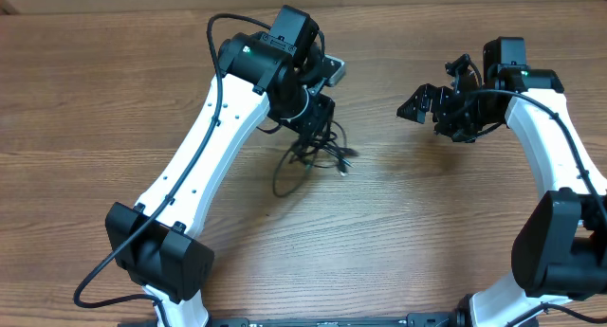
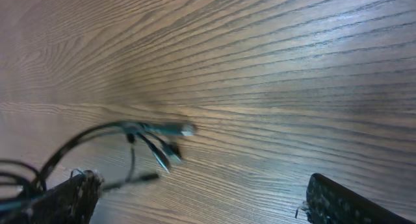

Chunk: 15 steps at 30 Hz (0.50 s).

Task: Untangle cables

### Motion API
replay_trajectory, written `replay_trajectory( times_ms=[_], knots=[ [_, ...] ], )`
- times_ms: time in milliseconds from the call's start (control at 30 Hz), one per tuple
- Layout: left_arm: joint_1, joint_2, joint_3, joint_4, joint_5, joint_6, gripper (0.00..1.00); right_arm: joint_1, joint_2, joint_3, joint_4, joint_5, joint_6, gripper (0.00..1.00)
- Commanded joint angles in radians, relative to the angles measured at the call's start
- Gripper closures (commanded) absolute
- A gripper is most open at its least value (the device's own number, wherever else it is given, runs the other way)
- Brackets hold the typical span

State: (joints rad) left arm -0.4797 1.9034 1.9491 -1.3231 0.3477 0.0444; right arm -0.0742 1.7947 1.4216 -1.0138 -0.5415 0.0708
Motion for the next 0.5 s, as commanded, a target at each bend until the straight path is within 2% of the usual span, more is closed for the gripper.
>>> replay_trajectory(
  times_ms=[0,467],
  knots=[
    [0.003,-0.005,0.000,0.004,0.115,0.057,0.96,-0.002,-0.005,0.006,0.004,0.006,-0.009,0.00],
    [0.001,-0.005,0.000,0.018,0.124,0.057,0.96,-0.002,-0.005,0.006,0.002,0.005,-0.008,0.00]
  ],
)
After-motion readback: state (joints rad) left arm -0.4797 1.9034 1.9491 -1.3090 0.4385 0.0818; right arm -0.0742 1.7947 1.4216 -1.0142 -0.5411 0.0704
